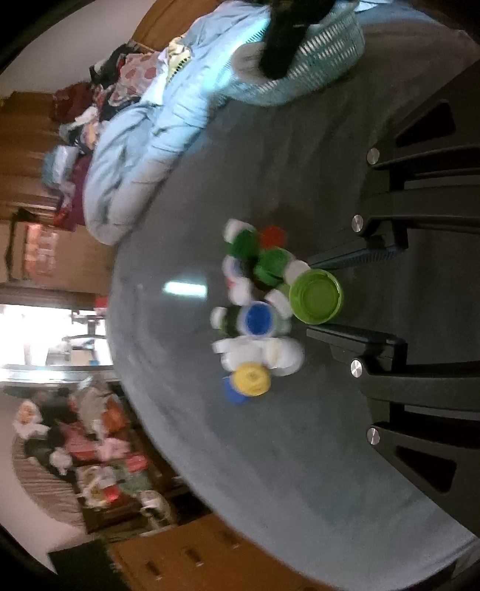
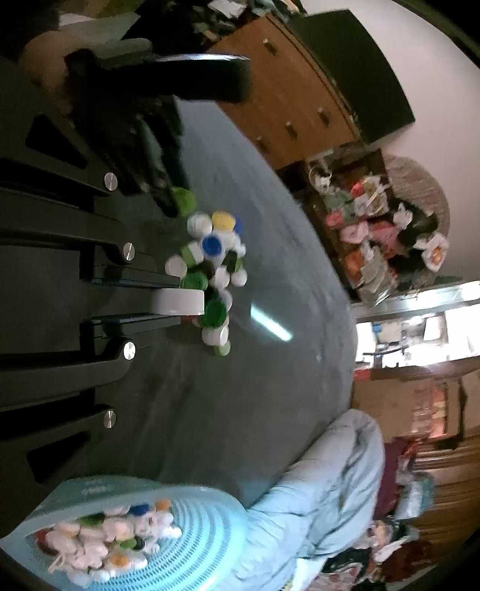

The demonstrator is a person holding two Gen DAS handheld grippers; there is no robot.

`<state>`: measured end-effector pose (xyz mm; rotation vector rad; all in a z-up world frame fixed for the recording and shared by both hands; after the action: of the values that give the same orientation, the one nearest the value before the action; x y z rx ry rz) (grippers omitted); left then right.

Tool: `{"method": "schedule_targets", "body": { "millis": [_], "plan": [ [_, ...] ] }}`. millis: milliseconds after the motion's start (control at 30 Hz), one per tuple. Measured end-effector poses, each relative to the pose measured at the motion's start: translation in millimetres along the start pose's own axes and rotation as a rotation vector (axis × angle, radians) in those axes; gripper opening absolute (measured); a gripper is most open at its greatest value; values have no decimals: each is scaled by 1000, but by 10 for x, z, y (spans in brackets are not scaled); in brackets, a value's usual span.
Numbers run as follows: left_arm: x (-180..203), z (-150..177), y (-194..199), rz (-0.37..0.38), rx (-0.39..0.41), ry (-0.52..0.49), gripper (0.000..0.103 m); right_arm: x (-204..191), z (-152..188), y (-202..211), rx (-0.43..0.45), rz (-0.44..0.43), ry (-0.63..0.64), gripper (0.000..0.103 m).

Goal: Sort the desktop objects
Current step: 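Hold green cap in left tool while right tool grasps a small white cap, then carry the green cap and white cap over the blue basket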

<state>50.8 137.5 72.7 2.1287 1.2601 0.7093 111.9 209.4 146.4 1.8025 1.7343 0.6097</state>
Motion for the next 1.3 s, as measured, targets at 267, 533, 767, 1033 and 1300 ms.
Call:
{"method": "schedule_targets", "body": {
  "millis": [267,533,767,1033,1300],
  "plan": [
    [282,-263,593,-84,89,-85,32,-170,-78,597,77,37,36,10],
    [469,-352,978,-94,137,-123,32,-189,-91,924,129,70,49,10],
    [696,-408,1189,-93,169,-169,32,-94,-90,1120,157,88,28,10],
    [1029,-422,1209,-78,158,-222,32,150,-79,1299,184,110,-13,10],
    [1503,-540,1116,-52,157,-292,32,621,-63,1475,208,178,-77,10]
  ]
}}
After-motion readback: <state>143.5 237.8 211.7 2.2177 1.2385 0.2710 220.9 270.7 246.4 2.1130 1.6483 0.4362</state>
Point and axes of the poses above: each gripper's, at about its wrist camera, not at the fingertips, and y roughly against the way its jaws point, x to its right, z to its underside, the point moved 3 cm from there along -y, roughly the way its jaws point, and after that the axes turned 7 degrees about z, right-handed, at the moved point
